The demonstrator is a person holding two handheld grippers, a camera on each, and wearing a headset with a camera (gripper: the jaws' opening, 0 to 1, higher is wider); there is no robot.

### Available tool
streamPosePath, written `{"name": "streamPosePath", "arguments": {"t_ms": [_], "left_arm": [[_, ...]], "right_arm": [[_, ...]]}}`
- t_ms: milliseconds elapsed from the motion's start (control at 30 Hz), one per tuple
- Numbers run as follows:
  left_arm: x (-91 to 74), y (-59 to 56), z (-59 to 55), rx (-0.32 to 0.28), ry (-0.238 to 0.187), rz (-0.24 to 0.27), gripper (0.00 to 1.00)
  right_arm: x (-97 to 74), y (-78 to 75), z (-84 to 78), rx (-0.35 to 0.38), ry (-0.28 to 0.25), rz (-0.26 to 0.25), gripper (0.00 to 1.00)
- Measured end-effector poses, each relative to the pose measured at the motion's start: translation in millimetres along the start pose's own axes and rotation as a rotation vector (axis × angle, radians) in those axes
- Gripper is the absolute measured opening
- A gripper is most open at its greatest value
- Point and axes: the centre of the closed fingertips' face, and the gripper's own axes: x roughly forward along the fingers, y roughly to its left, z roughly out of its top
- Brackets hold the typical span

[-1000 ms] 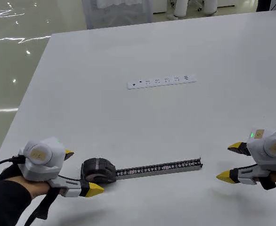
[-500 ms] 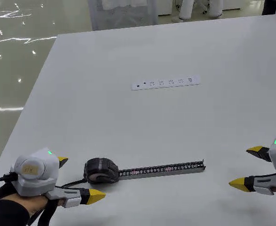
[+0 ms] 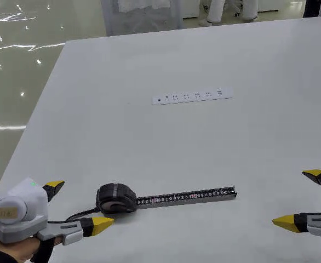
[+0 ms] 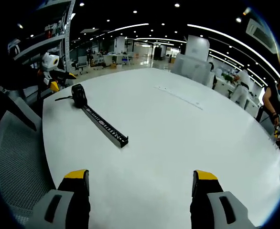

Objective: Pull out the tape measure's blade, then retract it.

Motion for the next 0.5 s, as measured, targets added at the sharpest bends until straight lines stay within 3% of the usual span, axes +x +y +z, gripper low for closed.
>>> {"name": "streamPosePath", "arguments": {"t_ms": [200,267,467,500], "left_arm": [[-10.0,1.4,-13.8,-0.012,0.003,0.016,0.99],[-13.9,0.9,-17.5,0.008,0.009,0.019,0.99],[-17.3,-0.9,-27.5,-0.004,0.037,0.006,0.99],[-18.5,1.0,-33.1,-0.004,0.059,0.001,0.99]], "right_arm": [[-9.5,3.5,-8.6,0.058,-0.001,-0.006,0.99],[-14.1,3.8,-14.9,0.077,0.005,-0.010,0.99],[-24.2,4.1,-35.1,0.096,0.028,-0.024,0.99],[-25.3,4.6,-37.4,0.093,0.032,-0.024,0.99]]}}
